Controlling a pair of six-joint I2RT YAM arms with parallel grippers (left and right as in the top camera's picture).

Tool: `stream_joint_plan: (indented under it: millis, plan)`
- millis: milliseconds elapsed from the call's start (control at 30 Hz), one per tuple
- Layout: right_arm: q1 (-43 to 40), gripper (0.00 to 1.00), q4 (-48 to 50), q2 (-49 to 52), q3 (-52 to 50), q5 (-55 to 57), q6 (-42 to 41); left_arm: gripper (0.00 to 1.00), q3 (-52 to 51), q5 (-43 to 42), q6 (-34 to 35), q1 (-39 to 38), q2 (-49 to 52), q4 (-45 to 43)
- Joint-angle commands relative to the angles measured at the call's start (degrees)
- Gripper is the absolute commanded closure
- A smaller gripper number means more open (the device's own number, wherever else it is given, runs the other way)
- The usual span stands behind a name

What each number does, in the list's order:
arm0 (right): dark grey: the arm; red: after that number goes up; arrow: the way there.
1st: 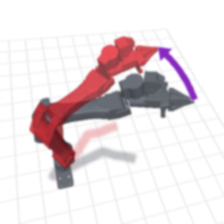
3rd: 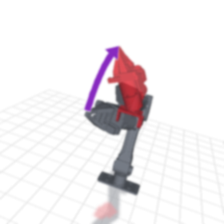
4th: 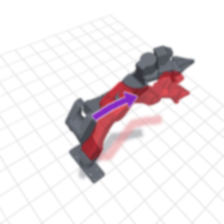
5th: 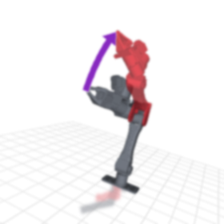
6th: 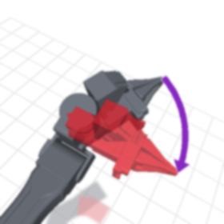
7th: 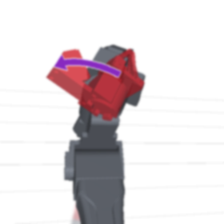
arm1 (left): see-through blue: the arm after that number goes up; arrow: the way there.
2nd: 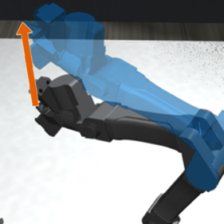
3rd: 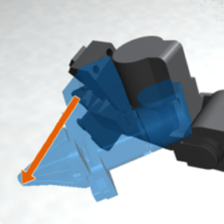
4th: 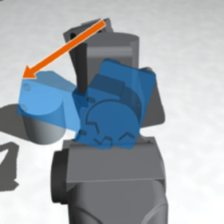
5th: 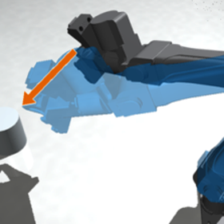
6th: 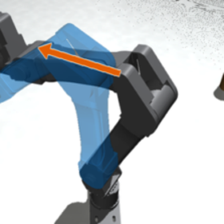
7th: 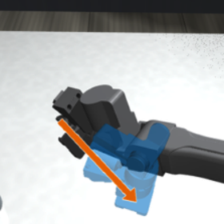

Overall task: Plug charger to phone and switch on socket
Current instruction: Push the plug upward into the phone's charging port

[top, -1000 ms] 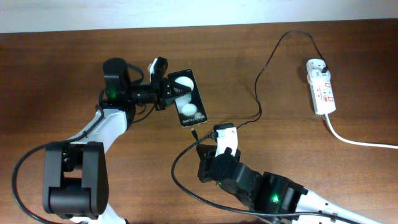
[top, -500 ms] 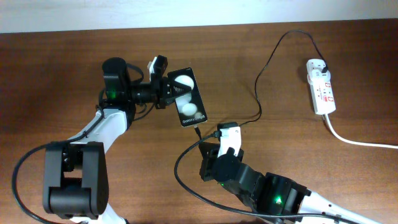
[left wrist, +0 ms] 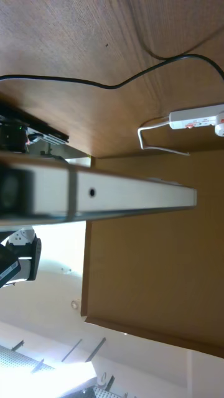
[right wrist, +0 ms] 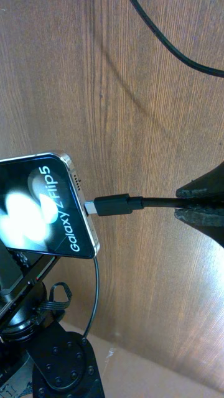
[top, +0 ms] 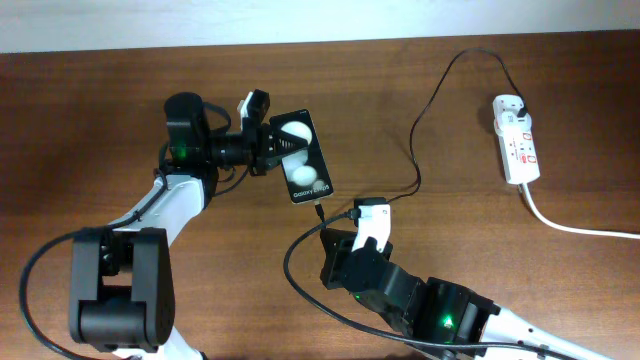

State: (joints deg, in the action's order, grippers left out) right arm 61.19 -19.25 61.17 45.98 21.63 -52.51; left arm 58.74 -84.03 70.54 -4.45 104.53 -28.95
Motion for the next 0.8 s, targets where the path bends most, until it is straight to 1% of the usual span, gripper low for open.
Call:
stream_joint_plan:
  millis: [0,600,767]
  plan:
    - [0.2,0.96,0.0,-0.81,1.07,0.87,-0.52,1.0,0.98,-1.7,0.66,0.0,-0.5,-0.52]
    - [0.2,0.96,0.68,0.37,1.07,0.46,-0.52,1.0,0.98,-1.7,1.9,-0.07,-0.5,-0.52]
    - [0.2,0.96,1.73,2.27,1.07,-0.74,-0.5,1.0,0.98,-1.25,1.92,-0.07,-0.5,-0.52]
